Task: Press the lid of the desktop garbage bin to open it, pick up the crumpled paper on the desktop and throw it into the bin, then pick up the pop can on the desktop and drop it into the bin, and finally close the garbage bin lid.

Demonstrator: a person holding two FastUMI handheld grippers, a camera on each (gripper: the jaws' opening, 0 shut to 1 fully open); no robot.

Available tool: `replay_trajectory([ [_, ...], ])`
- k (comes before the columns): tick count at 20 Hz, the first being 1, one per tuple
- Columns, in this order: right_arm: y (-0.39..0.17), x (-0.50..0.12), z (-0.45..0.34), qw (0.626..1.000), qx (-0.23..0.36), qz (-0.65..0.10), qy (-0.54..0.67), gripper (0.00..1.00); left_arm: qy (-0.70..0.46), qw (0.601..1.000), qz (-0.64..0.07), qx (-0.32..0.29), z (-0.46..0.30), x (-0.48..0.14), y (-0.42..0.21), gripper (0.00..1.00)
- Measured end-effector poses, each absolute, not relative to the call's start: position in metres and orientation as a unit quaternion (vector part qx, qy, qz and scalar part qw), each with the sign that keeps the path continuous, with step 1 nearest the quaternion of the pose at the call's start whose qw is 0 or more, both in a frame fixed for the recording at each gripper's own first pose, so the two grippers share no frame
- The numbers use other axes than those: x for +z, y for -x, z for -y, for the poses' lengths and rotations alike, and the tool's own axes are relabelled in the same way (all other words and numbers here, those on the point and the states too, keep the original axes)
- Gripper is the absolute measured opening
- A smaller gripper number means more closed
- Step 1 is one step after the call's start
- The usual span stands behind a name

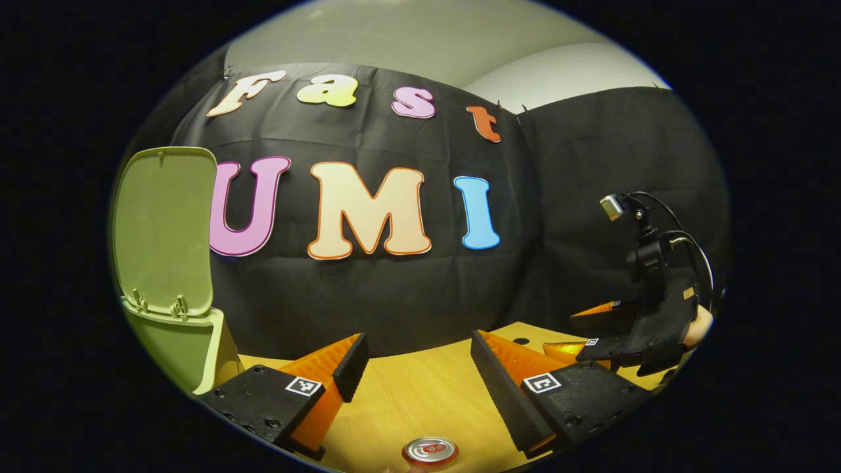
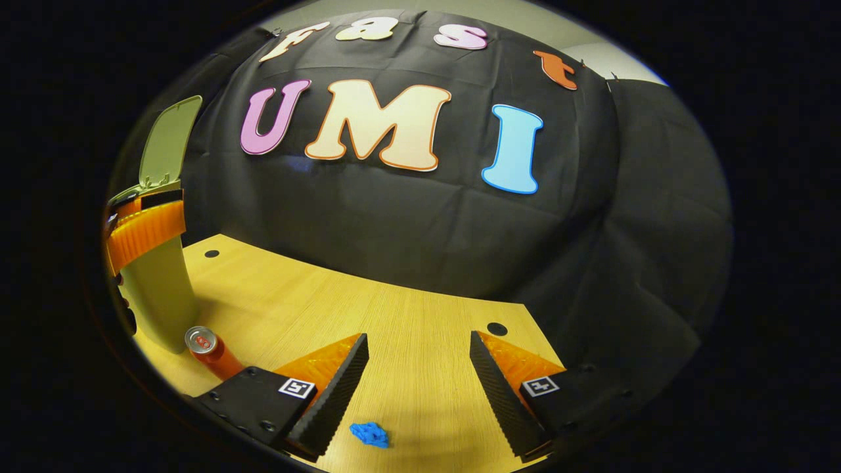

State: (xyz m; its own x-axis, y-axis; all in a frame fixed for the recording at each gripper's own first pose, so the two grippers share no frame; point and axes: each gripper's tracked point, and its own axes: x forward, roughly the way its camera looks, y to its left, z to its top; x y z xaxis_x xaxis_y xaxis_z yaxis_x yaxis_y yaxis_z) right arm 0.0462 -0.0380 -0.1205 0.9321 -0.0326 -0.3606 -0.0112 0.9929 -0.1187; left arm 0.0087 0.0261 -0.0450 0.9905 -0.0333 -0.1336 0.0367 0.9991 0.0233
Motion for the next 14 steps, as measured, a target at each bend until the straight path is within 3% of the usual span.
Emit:
replay_trajectory([
  [5, -0.033, -0.153, 0.014, 0.973, 0.054, -0.21, 0.073, 0.98, -0.002, 0.996, -0.076, -0.035, -0.015, -0.052, -0.009, 0.95],
  [14, -0.005, -0.25, -0.002, 0.908, 0.114, -0.35, 0.2, 1.0, -0.001, 0.998, -0.058, -0.035, -0.019, -0.038, -0.004, 0.95],
])
